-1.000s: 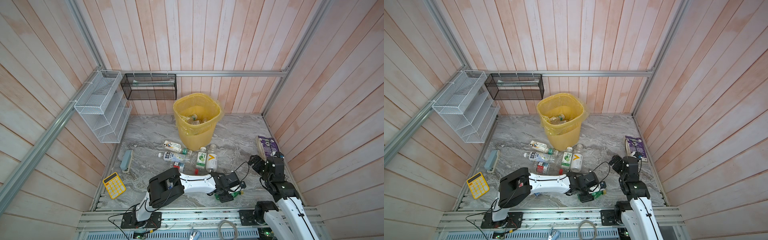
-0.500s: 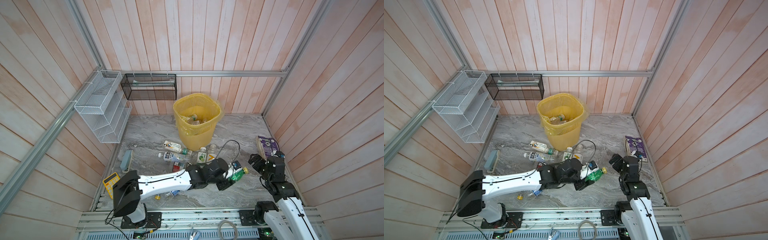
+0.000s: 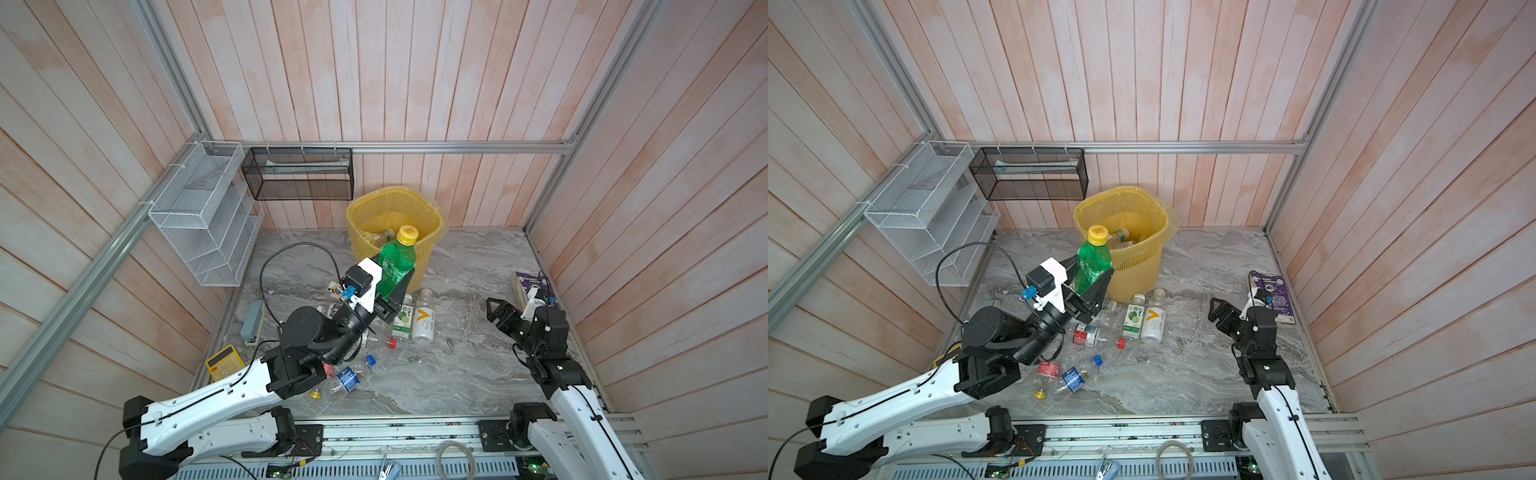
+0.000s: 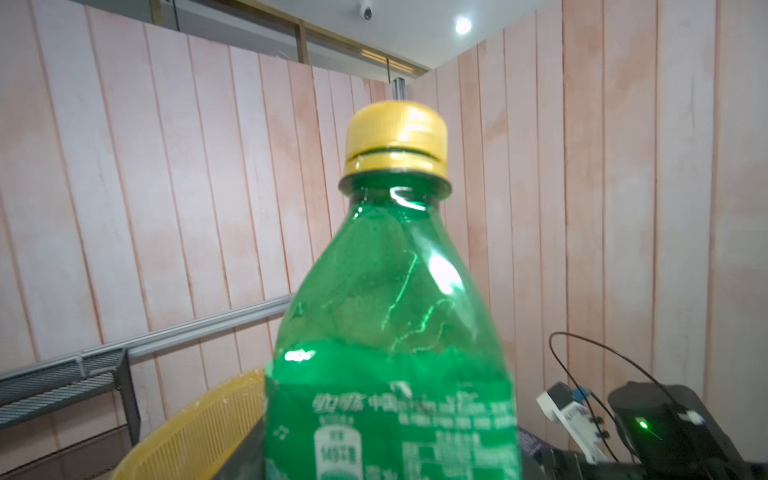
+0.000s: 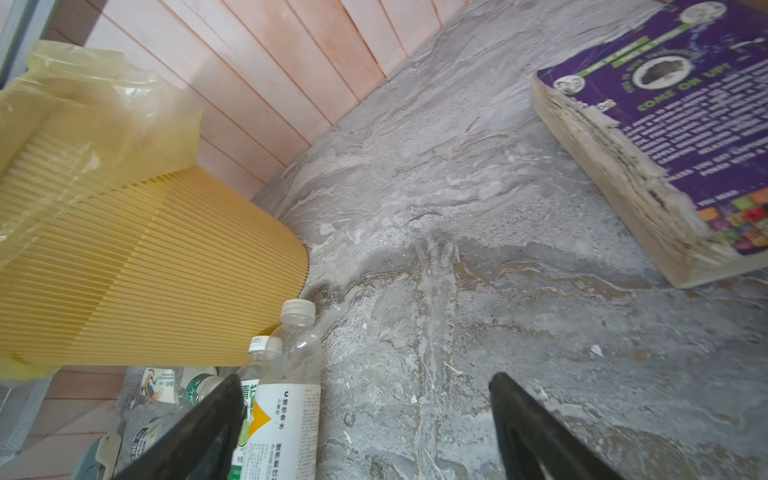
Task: Throw the plastic bottles in the bin
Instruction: 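Lift the green soda bottle with the left gripper and release it into the bin, then draw the left arm back while the right gripper lowers onto the white vitamin-C bottle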
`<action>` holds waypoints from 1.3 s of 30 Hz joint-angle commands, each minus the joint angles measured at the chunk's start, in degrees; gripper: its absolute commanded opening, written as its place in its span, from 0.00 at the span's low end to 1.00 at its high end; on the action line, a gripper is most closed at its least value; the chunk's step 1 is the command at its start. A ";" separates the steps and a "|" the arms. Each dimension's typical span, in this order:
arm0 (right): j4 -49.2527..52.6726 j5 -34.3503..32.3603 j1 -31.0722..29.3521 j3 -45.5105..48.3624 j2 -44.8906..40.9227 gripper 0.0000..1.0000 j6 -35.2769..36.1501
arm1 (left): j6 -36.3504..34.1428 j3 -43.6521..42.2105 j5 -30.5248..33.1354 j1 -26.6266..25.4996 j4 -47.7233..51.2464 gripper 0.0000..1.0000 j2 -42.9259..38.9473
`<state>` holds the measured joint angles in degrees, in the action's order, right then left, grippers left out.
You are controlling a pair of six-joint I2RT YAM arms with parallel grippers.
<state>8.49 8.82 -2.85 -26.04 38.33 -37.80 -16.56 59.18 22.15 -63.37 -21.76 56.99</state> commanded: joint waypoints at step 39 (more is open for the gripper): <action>-7.33 -2.98 -18.05 -7.37 19.42 0.89 -0.40 | 31.04 -9.44 -1.64 24.09 14.36 1.00 -0.71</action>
<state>3.18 9.41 -17.52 -30.68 54.41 -37.54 9.13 54.15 12.97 -39.24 -7.16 59.48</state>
